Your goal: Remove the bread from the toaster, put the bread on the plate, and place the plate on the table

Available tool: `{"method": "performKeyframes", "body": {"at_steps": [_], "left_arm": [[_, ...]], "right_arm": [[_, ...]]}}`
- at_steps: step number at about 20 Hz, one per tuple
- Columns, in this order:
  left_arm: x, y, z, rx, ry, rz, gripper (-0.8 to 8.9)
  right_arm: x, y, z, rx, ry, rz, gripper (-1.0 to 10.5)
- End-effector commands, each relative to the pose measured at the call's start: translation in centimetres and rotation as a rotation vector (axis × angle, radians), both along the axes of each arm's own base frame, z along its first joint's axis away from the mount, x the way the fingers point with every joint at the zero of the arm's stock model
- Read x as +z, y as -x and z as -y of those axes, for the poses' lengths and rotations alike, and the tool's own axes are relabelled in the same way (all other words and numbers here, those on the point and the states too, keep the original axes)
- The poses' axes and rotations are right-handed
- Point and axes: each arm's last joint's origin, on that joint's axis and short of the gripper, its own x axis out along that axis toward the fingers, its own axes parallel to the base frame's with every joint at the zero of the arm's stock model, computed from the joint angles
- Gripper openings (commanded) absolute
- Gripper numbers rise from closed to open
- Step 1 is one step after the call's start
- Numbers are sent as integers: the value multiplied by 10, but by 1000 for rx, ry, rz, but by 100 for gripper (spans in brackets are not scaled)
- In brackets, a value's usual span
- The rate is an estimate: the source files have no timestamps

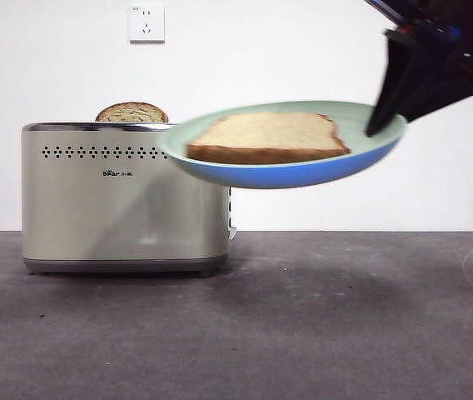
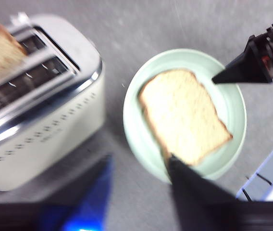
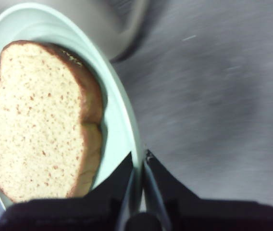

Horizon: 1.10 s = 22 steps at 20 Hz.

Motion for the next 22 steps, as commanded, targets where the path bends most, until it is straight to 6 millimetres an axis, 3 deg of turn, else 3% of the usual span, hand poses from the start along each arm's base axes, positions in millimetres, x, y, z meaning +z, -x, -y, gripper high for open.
{"method": "performKeyframes", "body": {"at_steps": [1, 5, 10, 17, 22], "left_arm": [[7, 11, -7, 17, 16, 38, -9], [16, 27, -18, 44, 29, 101, -9], [19, 37, -25, 45, 37, 112, -9], [18, 38, -25, 45, 27, 97, -9], [17, 38, -25, 45, 22, 90, -8]], "right_arm": [[2, -8, 13, -38, 2, 21, -17], [-8, -22, 37, -123, 31, -7, -17], [-37, -50, 53, -191, 42, -61, -17], [-98, -85, 52, -194, 61, -175, -17], [-130, -94, 51, -185, 82, -250, -17]]}}
